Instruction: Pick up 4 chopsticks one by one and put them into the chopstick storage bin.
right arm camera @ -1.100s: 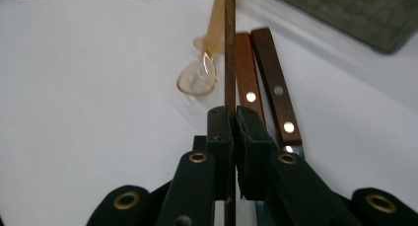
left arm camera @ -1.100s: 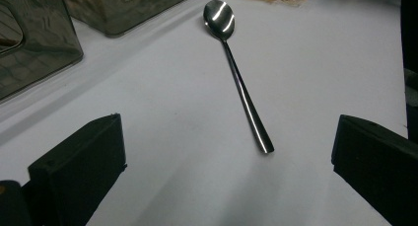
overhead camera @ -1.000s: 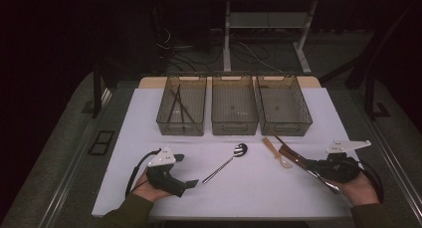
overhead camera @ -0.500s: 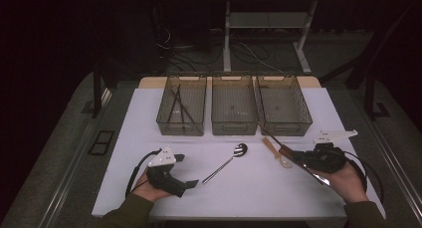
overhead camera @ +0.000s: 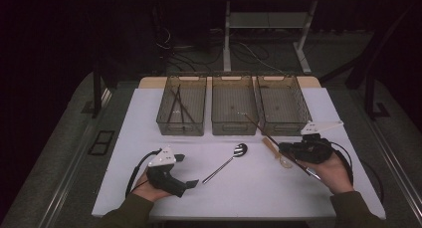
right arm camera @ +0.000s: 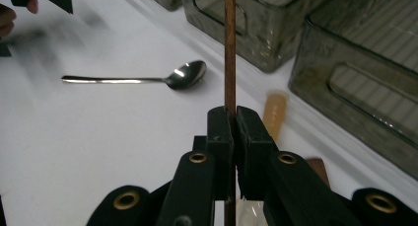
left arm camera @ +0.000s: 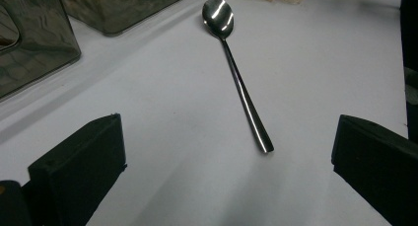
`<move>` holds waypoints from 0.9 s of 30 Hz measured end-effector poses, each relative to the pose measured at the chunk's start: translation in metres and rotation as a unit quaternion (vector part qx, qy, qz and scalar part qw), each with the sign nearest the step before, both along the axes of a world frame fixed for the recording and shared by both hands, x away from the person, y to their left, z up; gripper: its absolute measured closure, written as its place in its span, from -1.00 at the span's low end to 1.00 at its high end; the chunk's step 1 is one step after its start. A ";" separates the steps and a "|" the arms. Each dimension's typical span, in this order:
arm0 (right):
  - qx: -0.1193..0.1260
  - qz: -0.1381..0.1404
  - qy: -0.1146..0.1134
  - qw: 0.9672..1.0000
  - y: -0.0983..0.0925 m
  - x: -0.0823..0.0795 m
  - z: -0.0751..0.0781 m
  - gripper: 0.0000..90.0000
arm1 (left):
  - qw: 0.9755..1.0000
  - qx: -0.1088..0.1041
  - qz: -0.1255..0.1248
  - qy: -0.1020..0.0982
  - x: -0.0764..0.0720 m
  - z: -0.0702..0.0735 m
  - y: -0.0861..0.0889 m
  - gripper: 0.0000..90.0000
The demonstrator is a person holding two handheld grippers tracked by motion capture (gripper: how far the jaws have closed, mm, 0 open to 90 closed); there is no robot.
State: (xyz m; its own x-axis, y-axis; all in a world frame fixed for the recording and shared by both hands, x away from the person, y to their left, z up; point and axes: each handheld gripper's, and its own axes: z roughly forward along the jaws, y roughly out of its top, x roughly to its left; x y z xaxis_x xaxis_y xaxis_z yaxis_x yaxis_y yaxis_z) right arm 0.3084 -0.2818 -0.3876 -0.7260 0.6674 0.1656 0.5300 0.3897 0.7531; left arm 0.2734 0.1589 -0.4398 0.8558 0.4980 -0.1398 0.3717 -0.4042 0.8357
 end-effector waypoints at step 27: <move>-0.020 0.029 0.000 0.999 0.103 0.064 0.026 0.90 | 1.000 0.010 -0.010 -0.001 0.001 -0.002 -0.003 -1.00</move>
State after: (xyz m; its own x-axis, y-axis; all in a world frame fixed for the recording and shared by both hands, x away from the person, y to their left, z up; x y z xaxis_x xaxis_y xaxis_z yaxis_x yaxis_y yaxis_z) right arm 0.3726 -0.1785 -0.3612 -0.7630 0.6310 0.1399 0.5064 0.4492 0.7360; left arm 0.2740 0.1556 -0.4413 0.8663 0.4829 -0.1277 0.3608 -0.4281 0.8286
